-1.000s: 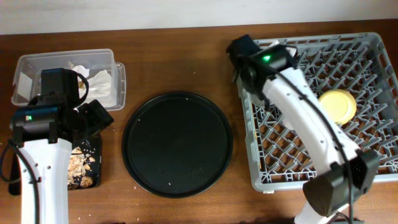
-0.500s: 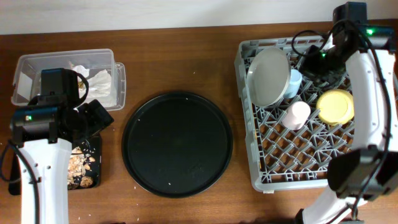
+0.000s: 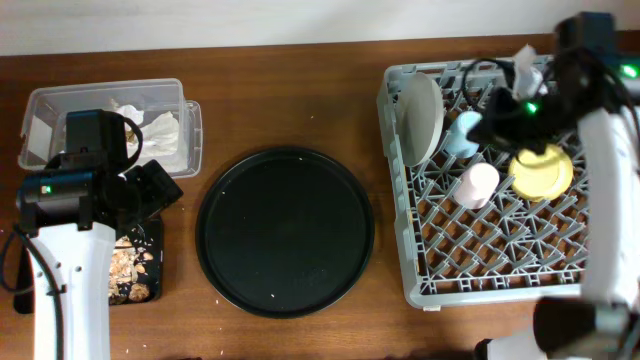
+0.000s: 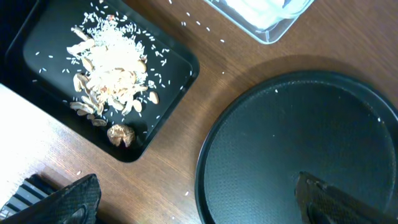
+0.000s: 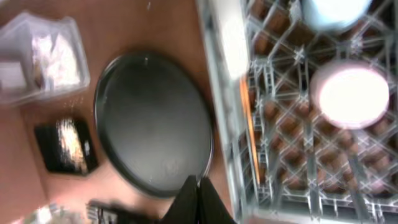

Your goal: Sort waste into correct bins and load items into the dishwasher rack

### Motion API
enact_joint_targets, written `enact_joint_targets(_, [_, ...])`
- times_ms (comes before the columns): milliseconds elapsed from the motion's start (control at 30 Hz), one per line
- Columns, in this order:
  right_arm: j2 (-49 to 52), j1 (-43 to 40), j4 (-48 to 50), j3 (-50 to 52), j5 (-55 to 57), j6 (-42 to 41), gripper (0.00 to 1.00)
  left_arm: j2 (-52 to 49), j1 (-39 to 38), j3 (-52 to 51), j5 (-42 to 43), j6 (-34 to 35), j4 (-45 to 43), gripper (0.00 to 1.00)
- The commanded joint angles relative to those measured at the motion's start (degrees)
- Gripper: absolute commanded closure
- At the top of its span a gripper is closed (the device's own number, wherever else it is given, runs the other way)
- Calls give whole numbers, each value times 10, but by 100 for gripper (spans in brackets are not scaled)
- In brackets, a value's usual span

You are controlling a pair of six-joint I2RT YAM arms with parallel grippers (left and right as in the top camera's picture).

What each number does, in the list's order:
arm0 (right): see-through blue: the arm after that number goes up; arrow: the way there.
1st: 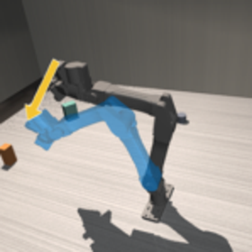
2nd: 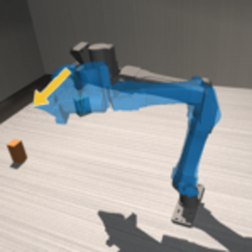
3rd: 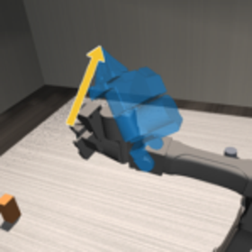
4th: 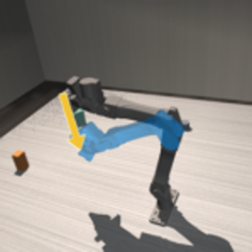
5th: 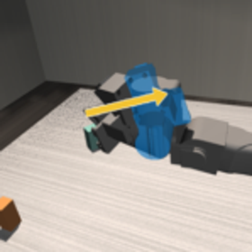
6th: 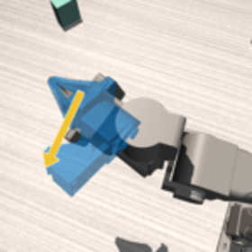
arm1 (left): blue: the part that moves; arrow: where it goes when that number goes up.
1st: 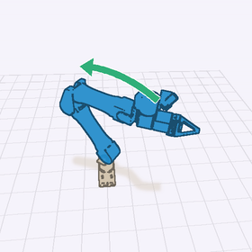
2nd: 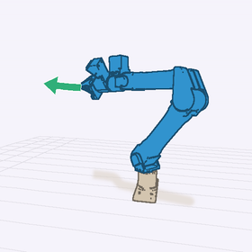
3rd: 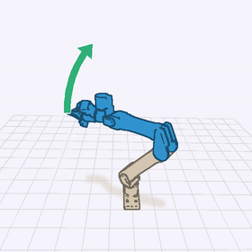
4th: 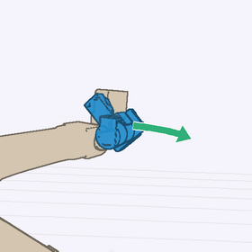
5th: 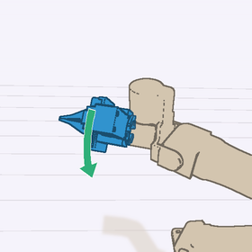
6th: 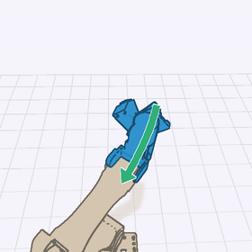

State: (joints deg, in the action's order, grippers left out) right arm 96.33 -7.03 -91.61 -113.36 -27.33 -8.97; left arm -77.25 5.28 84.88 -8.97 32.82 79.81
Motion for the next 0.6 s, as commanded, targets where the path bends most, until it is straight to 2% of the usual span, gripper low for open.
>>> enact_joint_targets(0, [-73, 19, -57, 5, 20, 57, 96, 1, 2, 6, 0, 2, 0, 1])
enact_joint_targets(133, [-203, 90, -57, 126, 56, 40, 83, 1, 2, 6, 0, 2, 0, 1])
enact_joint_targets(167, [-238, 106, -55, 170, 55, 27, 74, 1, 2, 6, 0, 2, 0, 1])
enact_joint_targets(200, [-258, 113, -56, 198, 55, 27, 48, 1, 2, 6, 0, 2, 0, 1])
enact_joint_targets(233, [-282, 119, -57, 235, 55, 27, 0, 1, 2, 6, 0, 2, 0, 1])
enact_joint_targets(400, [-363, 135, -57, 431, 54, 27, 1, 1, 2, 6, 0, 2, 0, 1])
enact_joint_targets(567, [-318, 134, -57, 485, 76, 27, 1, 1, 2, 6, 0, 2, 0, 1])
